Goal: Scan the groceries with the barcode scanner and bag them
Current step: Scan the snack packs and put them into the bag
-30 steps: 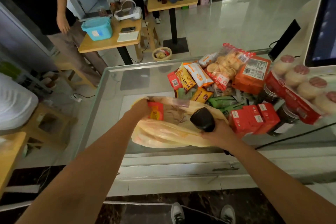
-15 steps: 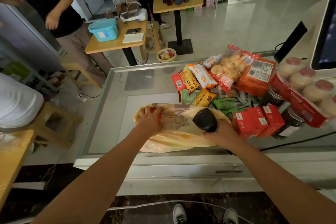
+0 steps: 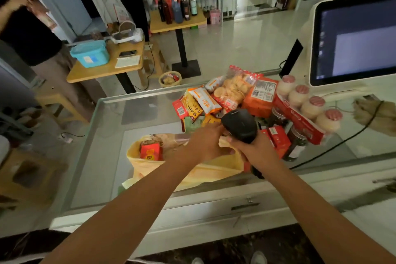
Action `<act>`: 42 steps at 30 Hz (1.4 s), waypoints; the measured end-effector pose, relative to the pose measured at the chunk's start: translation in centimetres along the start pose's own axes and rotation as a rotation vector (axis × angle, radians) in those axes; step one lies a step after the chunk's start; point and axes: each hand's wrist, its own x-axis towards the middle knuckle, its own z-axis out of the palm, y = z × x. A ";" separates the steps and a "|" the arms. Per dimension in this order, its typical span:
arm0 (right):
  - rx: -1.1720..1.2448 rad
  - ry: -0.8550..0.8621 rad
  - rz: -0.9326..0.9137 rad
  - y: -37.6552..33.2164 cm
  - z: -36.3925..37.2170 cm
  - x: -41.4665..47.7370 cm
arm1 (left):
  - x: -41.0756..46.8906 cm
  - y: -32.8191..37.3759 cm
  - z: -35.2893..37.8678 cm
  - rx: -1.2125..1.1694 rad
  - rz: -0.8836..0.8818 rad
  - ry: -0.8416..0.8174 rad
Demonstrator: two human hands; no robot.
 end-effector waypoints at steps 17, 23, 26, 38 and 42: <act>0.204 0.182 -0.044 0.5 -3.7 -3.4 | 0.2 2.2 3.1 -0.419 -0.248 0.088; 0.294 0.080 -0.036 0.7 -3.4 -4.0 | -1.5 -2.2 -1.1 -1.115 -0.447 0.395; 0.288 0.033 0.004 0.0 -1.9 -4.0 | -1.2 -3.6 -1.1 -1.459 -0.429 0.449; 0.270 -0.043 -0.007 -1.3 -0.7 -3.5 | 0.9 -1.2 -3.2 -2.161 -0.394 0.453; 0.273 -0.062 -0.005 -1.4 -0.7 -3.7 | 1.7 -0.6 -2.3 -2.170 -0.462 0.417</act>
